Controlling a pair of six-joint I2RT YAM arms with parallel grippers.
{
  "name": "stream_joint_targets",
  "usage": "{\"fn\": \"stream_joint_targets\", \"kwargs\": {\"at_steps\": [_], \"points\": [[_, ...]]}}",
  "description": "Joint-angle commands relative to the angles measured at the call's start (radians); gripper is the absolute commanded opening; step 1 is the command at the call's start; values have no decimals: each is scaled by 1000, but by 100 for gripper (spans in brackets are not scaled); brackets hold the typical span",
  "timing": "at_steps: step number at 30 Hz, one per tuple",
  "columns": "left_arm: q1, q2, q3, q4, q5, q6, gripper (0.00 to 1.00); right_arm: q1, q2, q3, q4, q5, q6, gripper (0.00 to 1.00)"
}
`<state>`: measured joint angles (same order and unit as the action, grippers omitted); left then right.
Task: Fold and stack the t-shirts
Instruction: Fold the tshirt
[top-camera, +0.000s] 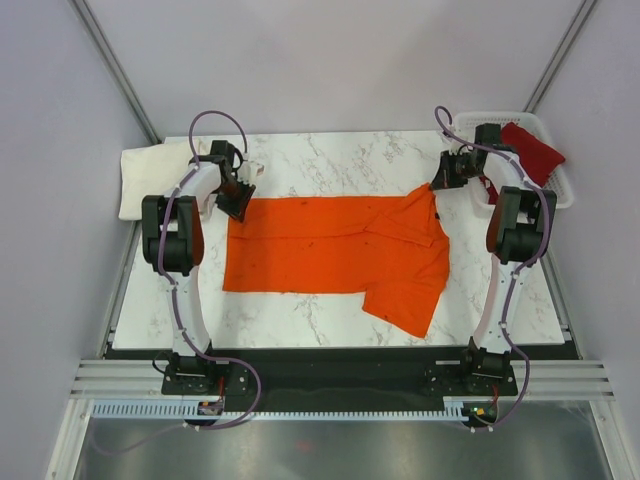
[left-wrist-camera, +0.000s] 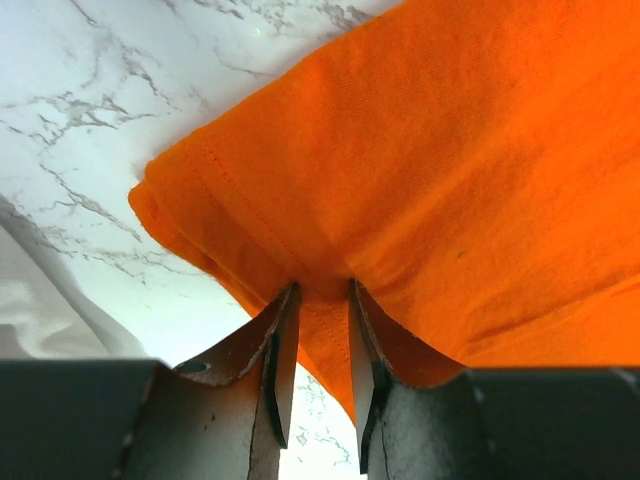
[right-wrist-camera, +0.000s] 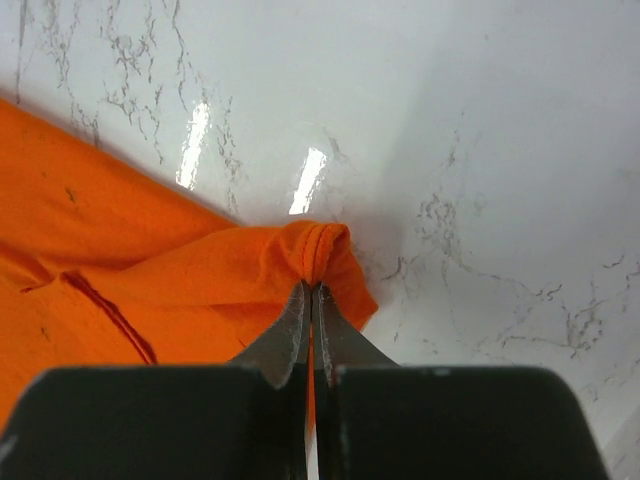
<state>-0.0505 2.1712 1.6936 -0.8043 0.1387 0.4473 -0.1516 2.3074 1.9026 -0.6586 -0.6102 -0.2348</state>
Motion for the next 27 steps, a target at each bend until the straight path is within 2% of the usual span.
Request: {"fn": "stream_joint_targets", "kwargs": {"at_steps": [1, 12, 27], "points": [[17, 42, 29, 30, -44, -32, 33, -39, -85, 0, 20, 6, -1, 0], [18, 27, 57, 37, -48, -53, 33, -39, -267, -188, -2, 41, -20, 0], [18, 3, 75, 39, -27, -65, 32, -14, -302, -301, -13, 104, -23, 1]]}}
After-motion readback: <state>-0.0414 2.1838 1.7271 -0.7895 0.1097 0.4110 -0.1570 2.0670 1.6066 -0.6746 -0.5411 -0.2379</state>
